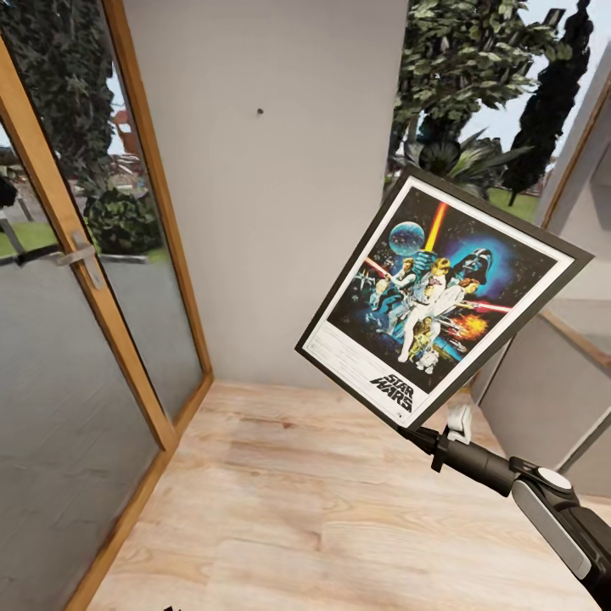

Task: Pick up the poster from the kitchen countertop and hang it on one of the wall nails in the kitchen.

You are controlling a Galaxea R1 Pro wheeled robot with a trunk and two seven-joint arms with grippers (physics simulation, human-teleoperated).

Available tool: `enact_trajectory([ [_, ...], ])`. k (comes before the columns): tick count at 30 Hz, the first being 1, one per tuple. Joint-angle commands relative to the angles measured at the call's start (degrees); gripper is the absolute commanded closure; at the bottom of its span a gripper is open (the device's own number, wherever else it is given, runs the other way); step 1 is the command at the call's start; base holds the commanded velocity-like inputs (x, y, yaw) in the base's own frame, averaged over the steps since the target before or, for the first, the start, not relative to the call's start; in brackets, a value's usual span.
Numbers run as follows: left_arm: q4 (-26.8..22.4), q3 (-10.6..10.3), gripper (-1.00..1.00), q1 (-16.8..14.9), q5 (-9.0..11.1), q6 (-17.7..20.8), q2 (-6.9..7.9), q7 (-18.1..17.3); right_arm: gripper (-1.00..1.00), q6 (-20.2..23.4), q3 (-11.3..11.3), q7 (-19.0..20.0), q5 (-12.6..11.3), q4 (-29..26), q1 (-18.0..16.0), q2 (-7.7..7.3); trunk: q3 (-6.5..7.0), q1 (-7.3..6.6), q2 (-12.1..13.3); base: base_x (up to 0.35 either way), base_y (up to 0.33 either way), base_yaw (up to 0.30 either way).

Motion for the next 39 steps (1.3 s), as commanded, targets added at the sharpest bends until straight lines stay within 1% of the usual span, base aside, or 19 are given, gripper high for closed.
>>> enact_trajectory([
  [1, 0.0, 0.0, -1.0, 0.0, 0.3, 0.6, 0.01, -0.1, 1.0, 0.6, 0.1, 0.1, -0.7, 0.0, -0.1, -0.04, -0.11, 0.05, -0.1, 0.161, 0.323, -0.066],
  [10, 0.0, 0.0, -1.0, 0.0, 0.3, 0.6, 0.01, -0.1, 1.0, 0.6, 0.1, 0.1, -0.7, 0.0, -0.1, -0.04, -0.11, 0.05, -0.1, 0.168, 0.32, -0.015],
  [17, 0.0, 0.0, -1.0, 0.0, 0.3, 0.6, 0.01, -0.1, 1.0, 0.6, 0.1, 0.1, -0.7, 0.0, -0.1, -0.04, -0.11, 0.05, -0.1, 0.261, 0.242, 0.0],
  [23, 0.0, 0.0, -1.0, 0.0, 0.3, 0.6, 0.01, -0.1, 1.0, 0.6, 0.1, 0.2, -0.7, 0.0, -0.1, -0.04, -0.11, 0.05, -0.1, 0.302, 0.096, 0.0],
  [30, -0.1, -0.4, -1.0, 0.0, 0.1, 0.2, -0.08, 0.0, 1.0, 0.8, 0.0, 0.4, -0.7, 0.1, -0.1, -0.1, -0.11, 0.05, -0.1, 0.056, 0.01, 0.0],
  [31, -0.4, -0.6, -1.0, 0.0, 0.1, 0.0, -0.14, -0.1, 1.0, 4.6, -1.7, 0.2, -0.7, 0.1, -0.4, -0.12, -0.11, 0.05, -0.1, 0.0, 0.0, 0.0],
  [32, -0.5, -0.6, -1.0, 0.0, 0.1, 0.1, -0.15, -0.1, 1.0, 6.1, -3.8, 0.1, -0.7, -0.2, -0.6, -0.09, -0.11, 0.05, -0.1, 0.0, 0.0, 0.0],
  [34, -0.7, -0.7, -1.0, 0.0, 0.1, 0.2, -0.16, -0.1, 1.0, 7.0, -5.1, -0.1, -0.7, -1.0, -0.8, -0.08, -0.11, 0.05, -0.1, 0.0, 0.0, 0.0],
  [39, -1.0, -0.7, -1.0, 0.0, 0.1, 0.4, -0.13, 0.0, 1.0, 8.0, -6.1, -1.2, -0.7, -4.1, -1.0, -0.11, -0.11, 0.05, -0.1, 0.0, 0.0, 0.0],
])
